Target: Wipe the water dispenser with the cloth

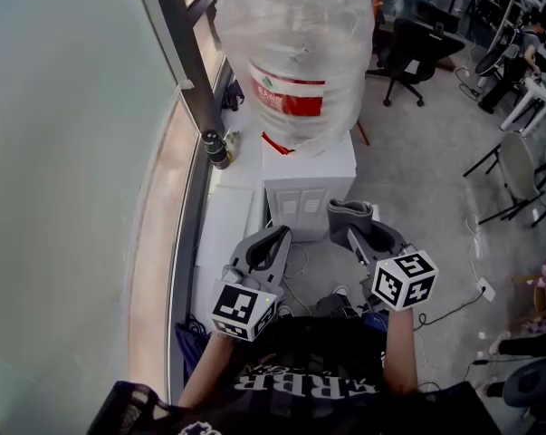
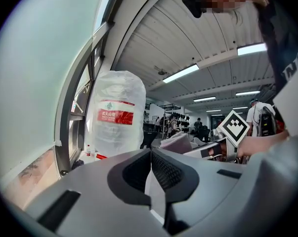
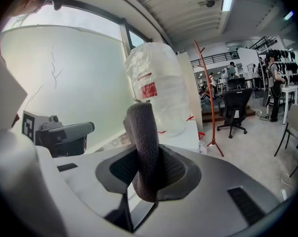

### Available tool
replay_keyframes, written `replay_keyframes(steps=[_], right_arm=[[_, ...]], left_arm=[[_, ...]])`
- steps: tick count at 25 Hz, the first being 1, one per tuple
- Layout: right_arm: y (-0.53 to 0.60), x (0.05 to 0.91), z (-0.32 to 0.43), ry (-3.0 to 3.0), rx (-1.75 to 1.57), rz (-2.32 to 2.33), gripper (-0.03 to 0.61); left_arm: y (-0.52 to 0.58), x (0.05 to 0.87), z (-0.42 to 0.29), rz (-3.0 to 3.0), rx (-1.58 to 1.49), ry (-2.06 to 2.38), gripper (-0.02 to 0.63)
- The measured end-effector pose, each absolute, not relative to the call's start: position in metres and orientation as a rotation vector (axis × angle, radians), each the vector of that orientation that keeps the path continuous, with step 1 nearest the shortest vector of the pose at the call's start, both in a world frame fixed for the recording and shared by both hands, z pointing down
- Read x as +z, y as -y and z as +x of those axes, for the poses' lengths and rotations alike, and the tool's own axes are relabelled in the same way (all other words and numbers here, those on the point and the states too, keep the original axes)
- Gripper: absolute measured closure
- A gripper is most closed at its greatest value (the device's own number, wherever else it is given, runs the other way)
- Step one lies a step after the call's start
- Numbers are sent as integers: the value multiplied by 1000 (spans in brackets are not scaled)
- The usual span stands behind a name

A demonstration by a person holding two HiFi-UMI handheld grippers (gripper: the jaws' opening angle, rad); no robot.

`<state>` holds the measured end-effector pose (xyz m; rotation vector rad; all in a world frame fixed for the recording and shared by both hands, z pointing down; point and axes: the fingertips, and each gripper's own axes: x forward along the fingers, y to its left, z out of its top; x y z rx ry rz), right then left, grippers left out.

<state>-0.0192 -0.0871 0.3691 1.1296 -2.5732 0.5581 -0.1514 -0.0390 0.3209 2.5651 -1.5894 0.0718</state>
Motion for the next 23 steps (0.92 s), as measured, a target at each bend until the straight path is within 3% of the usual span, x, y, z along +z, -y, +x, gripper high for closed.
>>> replay_keyframes(steps=[23], right_arm=[[93,355,15,2523,503,1228,468]], left_arm=[[33,322,-153,2589,96,1547,595]])
